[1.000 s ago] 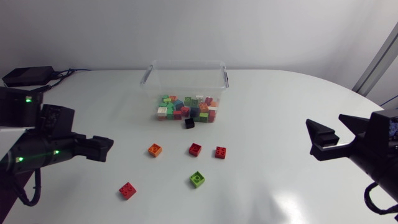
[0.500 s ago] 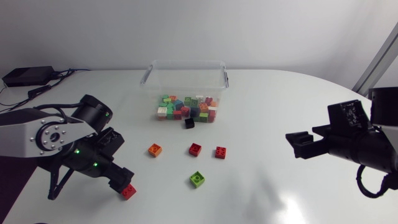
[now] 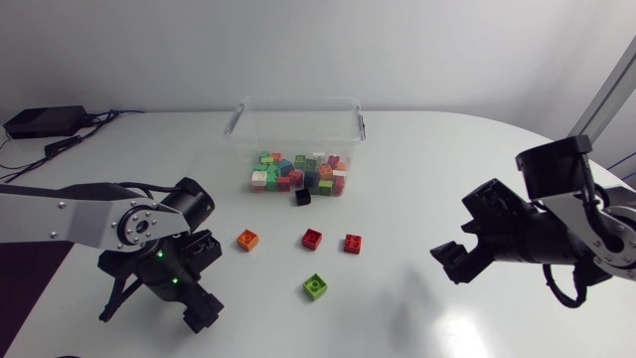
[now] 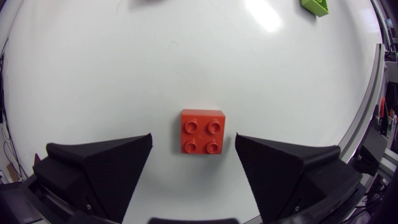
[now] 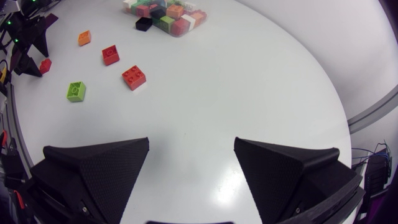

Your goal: Place the duplo bricks in the container

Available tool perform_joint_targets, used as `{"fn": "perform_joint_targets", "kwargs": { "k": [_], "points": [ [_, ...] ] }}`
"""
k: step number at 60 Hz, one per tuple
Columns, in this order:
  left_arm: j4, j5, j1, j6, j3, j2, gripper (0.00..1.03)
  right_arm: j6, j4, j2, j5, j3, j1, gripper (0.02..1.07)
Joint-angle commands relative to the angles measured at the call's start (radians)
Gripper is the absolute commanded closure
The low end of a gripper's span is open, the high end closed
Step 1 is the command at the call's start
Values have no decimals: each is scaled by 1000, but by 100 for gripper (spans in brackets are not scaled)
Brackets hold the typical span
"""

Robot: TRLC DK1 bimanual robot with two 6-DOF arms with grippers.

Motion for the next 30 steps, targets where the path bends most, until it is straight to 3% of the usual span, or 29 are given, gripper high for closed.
{"fn": "perform_joint_targets", "kwargs": {
  "k": [1,14,20,21,26,30],
  "points": [
    [8,-5,4,42,15,25,22,-20,8,47,-4,24,20,7],
    [56,1,22,82,9,39,58,-17,45,96,-4,27,64,7],
    [58,6,24,94,6,63,63,-14,66,124,-4,40,83,7],
    [59,7,24,96,6,68,69,-16,71,129,-4,45,84,7],
    [53,14,27,106,6,71,76,-22,76,162,-7,77,109,7],
    [42,14,24,112,6,69,76,-28,77,192,-8,103,140,7]
  ]
}}
